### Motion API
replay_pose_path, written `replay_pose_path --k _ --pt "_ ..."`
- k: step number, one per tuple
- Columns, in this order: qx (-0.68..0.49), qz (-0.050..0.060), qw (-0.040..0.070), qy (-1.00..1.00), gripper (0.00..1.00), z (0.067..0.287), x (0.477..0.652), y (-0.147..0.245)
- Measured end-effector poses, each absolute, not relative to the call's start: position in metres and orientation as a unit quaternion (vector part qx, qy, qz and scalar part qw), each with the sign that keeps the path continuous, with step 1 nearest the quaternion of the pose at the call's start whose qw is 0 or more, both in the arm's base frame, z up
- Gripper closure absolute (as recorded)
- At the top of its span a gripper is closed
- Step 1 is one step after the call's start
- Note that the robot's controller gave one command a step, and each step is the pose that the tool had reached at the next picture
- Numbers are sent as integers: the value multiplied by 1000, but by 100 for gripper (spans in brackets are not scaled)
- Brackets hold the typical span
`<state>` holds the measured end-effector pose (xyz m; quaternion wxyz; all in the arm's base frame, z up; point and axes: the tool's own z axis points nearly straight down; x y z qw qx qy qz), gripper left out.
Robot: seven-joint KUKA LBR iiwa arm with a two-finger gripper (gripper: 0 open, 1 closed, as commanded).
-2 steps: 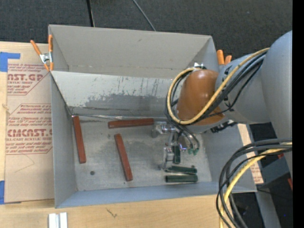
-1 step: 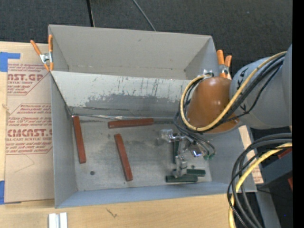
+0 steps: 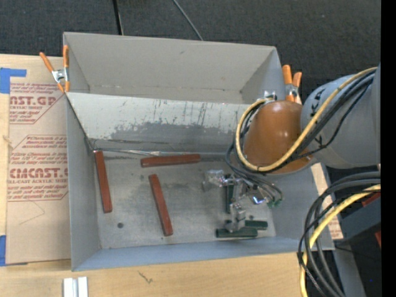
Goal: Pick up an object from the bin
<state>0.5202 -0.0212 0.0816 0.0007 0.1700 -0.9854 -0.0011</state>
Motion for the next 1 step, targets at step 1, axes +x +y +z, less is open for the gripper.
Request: replay_pose_path --k 1 --pt "176 0 3 -984 0 135 517 5"
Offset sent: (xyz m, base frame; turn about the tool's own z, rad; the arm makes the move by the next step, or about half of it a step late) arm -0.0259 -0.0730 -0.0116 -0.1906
